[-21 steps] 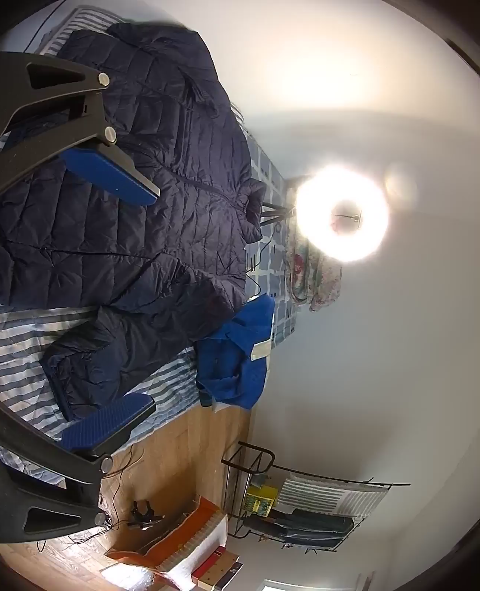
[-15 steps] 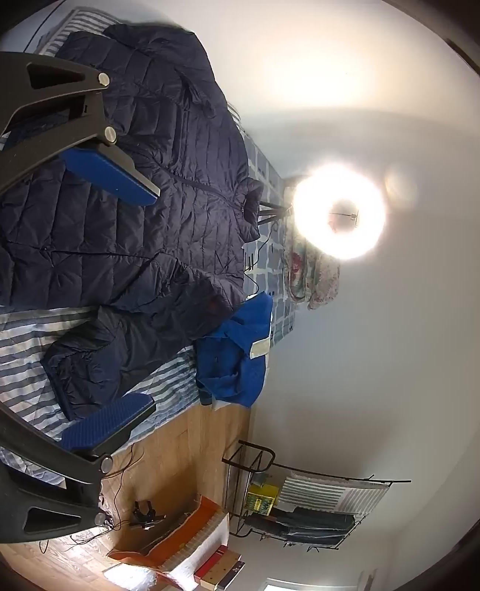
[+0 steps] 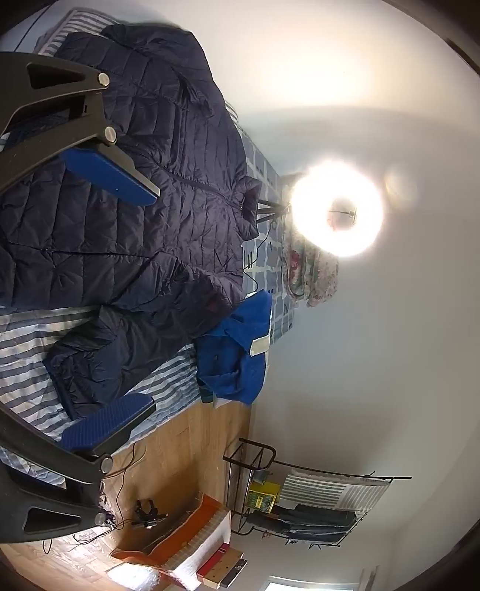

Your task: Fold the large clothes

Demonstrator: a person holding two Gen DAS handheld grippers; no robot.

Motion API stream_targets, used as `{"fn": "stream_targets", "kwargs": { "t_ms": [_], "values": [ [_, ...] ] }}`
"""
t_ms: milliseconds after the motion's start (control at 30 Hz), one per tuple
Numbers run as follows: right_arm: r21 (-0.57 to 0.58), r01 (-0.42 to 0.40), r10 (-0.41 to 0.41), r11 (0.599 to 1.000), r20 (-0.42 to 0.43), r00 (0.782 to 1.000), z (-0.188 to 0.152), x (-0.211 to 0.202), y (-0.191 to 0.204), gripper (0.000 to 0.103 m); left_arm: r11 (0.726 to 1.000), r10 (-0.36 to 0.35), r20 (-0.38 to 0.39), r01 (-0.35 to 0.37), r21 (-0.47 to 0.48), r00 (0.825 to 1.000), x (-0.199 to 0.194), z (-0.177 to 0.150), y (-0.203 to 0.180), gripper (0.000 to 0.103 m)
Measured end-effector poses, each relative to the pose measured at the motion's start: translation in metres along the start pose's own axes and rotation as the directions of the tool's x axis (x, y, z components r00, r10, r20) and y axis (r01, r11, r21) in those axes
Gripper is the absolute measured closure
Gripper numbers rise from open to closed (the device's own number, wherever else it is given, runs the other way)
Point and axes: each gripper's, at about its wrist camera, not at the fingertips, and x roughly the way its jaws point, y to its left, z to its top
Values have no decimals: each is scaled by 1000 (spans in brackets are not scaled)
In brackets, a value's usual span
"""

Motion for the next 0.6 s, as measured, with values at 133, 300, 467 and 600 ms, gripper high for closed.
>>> {"fn": "stream_targets", "kwargs": {
  "t_ms": [133, 300, 467, 600],
  "values": [
    [0, -1, 1, 1000, 3, 1000, -1, 0, 0, 0, 1000, 1, 5, -1, -1, 1000, -3, -1, 0, 0],
    [2, 3, -3, 1000, 3, 1000, -1, -1, 3, 0, 1000, 5, 10, -5, -4, 1000, -4, 0, 3, 0],
    [2, 5, -5, 1000, 2, 1000, -1, -3, 3, 0, 1000, 5, 11, -5, -6, 1000, -3, 1, 3, 0],
    [2, 5, -5, 1000, 2, 1000, 0, -4, 2, 0, 1000, 5, 13, -5, -8, 1000, -3, 2, 4, 0]
  ]
}}
